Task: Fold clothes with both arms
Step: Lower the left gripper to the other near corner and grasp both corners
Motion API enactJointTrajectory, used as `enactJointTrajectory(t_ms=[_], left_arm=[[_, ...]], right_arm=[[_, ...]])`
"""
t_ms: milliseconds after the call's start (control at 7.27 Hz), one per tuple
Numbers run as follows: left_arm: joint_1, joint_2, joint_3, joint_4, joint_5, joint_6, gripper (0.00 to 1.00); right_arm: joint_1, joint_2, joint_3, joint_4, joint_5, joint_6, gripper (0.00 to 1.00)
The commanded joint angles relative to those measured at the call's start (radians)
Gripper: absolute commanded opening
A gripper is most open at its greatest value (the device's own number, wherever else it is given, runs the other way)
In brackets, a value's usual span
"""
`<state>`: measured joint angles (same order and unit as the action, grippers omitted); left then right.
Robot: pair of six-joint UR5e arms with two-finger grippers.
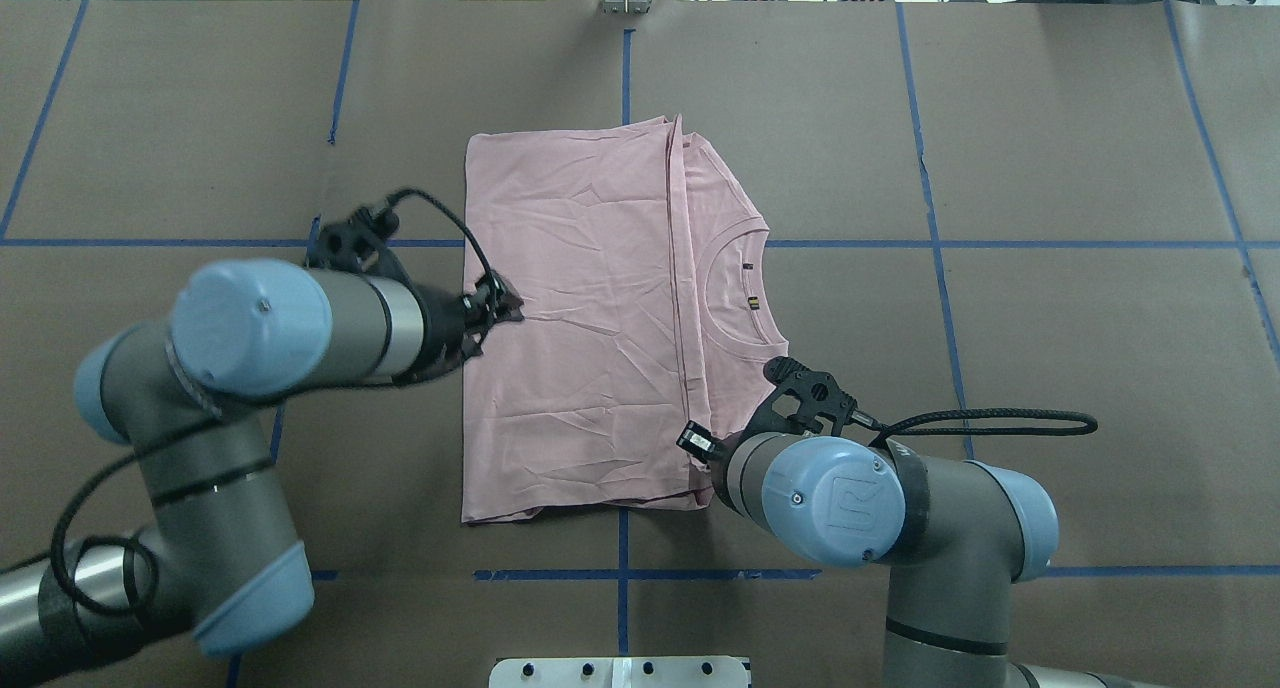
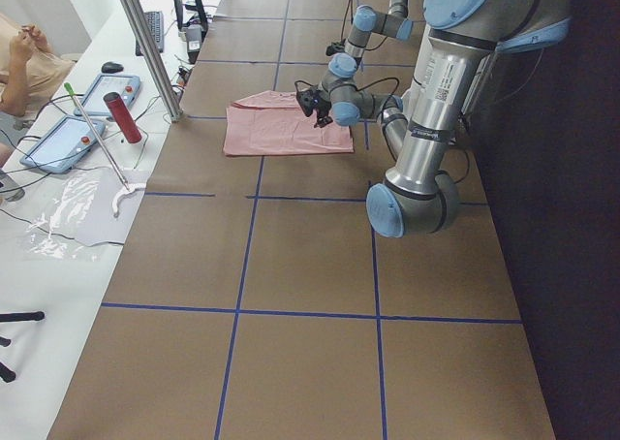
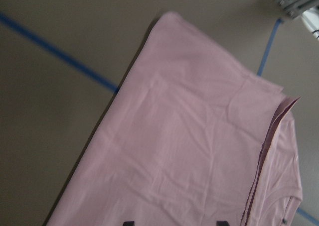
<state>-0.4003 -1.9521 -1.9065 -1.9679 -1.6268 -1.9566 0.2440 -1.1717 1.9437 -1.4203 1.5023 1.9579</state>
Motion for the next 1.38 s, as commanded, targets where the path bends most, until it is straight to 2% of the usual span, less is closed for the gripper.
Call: enactJointTrajectory(t_ms=[0, 963, 1238], left_arm=[[0.128, 0.079, -0.002, 0.011, 0.054, -0.073, 0.63], [0.178, 0.093, 0.001, 0.057, 0.051, -0.113, 0.62], [0.178, 0.093, 0.001, 0.057, 0.051, -0.116, 0.59]], right_arm=[[0.0, -0.011, 0.014, 0.0, 0.004, -0.002, 0.0], [-0.008, -0.003, 0.009, 0.0, 0.004, -0.002, 0.0], [-0.008, -0.003, 0.008, 0.0, 0.004, -0.002, 0.0]])
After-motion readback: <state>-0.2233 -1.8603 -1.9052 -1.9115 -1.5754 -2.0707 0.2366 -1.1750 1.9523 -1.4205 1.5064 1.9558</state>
